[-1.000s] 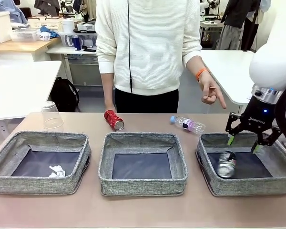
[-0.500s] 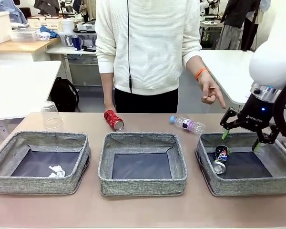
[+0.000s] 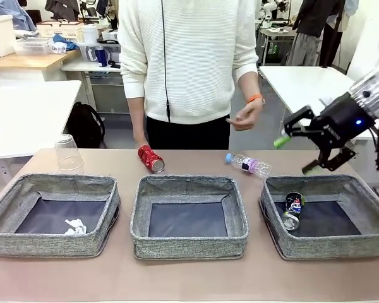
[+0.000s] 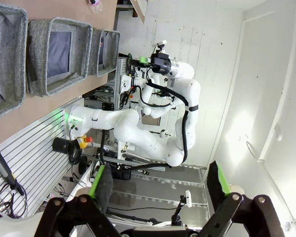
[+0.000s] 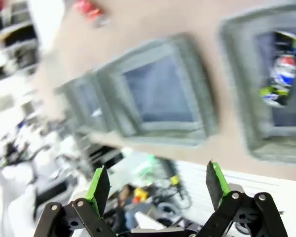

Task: Sort the waste into the appropriate baskets.
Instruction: Place the picked waste into the Fabric basket indicated by the person.

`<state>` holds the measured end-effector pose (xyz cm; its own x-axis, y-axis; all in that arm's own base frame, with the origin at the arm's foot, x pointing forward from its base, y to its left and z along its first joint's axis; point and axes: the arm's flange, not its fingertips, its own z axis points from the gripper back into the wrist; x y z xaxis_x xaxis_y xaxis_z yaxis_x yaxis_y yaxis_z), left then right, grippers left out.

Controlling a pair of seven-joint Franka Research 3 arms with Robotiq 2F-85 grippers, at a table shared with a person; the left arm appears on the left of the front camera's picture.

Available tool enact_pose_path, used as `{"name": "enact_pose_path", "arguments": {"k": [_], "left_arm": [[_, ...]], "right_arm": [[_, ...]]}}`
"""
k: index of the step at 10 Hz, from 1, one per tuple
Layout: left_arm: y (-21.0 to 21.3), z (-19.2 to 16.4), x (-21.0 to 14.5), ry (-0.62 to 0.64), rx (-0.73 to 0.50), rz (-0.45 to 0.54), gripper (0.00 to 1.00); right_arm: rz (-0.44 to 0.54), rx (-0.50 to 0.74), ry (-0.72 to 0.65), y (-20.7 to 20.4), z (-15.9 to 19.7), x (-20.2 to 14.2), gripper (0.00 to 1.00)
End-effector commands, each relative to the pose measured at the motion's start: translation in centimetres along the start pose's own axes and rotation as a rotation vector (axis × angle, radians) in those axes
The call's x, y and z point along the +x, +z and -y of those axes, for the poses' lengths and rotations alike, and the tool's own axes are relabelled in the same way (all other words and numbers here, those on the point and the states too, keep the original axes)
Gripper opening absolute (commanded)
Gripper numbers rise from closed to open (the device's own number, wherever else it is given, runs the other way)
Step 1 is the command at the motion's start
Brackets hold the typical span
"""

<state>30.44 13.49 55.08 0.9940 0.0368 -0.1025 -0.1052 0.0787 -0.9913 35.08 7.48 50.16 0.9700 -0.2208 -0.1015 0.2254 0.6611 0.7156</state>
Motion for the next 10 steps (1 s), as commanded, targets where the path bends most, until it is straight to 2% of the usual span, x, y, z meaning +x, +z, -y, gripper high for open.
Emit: {"name": "enact_pose_path", "arguments": {"k": [1, 2, 3, 4, 5, 6, 7, 8, 9, 10], "left_arm": [[0.0, 0.2, -0.1, -0.013, -0.016, -0.008, 1.0], [0.0, 0.2, -0.1, -0.013, -0.016, -0.008, 1.0], [0.0, 0.2, -0.1, -0.013, -0.016, -0.008, 1.0], [0.0, 0.2, -0.1, -0.013, -0.016, -0.008, 1.0], [0.0, 0.2, -0.1, -0.013, -0.016, -0.008, 1.0], [0.0, 0.2, -0.1, -0.013, -0.016, -0.008, 1.0], [0.0, 0.2, -0.1, -0.013, -0.016, -0.008, 1.0], [0.0, 0.2, -0.1, -0.013, -0.016, -0.008, 1.0], [0.0, 0.2, -0.1, -0.013, -0.016, -0.008, 1.0], [0.0, 0.2, -0.1, -0.013, -0.016, -0.008, 1.0]], "right_arm": [[-0.212, 0.413, 0.146, 0.7, 2.4, 0.0, 1.0], [-0.245, 0.584, 0.204, 1.6, 3.4, -0.2, 1.0], [-0.212, 0.714, 0.239, 2.4, 4.3, -0.8, 1.0], [-0.2, 0.773, 0.238, 3.3, 4.7, -1.4, 1.0], [-0.182, 0.79, 0.21, 4.4, 4.3, -2.4, 1.0], [-0.163, 0.746, 0.211, 5.4, 3.2, -3.8, 1.0], [-0.129, 0.65, 0.201, 6.5, 1.4, -5.7, 1.0], [-0.16, 0.535, 0.123, 7.3, -0.5, -7.0, 1.0], [-0.16, 0.466, -0.072, 7.5, -2.3, -7.6, 1.0], [-0.151, 0.671, 0.196, 6.5, 1.8, -4.1, 1.0]]}}
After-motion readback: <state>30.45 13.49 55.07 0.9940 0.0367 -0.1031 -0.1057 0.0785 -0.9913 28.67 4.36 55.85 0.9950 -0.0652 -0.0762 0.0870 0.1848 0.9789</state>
